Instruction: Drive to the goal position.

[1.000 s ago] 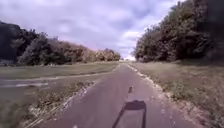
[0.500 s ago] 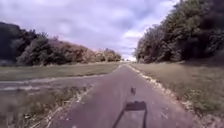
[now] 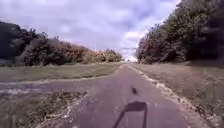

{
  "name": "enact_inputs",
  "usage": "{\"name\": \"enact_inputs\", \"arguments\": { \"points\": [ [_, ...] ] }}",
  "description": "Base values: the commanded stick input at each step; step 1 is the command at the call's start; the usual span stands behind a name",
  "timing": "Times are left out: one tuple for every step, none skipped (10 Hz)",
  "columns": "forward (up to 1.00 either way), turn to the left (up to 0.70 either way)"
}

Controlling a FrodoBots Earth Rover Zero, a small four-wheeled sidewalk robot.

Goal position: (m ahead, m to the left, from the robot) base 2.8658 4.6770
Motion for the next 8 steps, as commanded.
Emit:
{"name": "enact_inputs", "arguments": {
  "points": [
    [1.00, 0.07],
    [1.00, 0.09],
    [1.00, 0.10],
    [1.00, 0.40],
    [1.00, 0.40],
    [1.00, 0.40],
    [1.00, 0.40],
    [1.00, 0.40]
  ]
}}
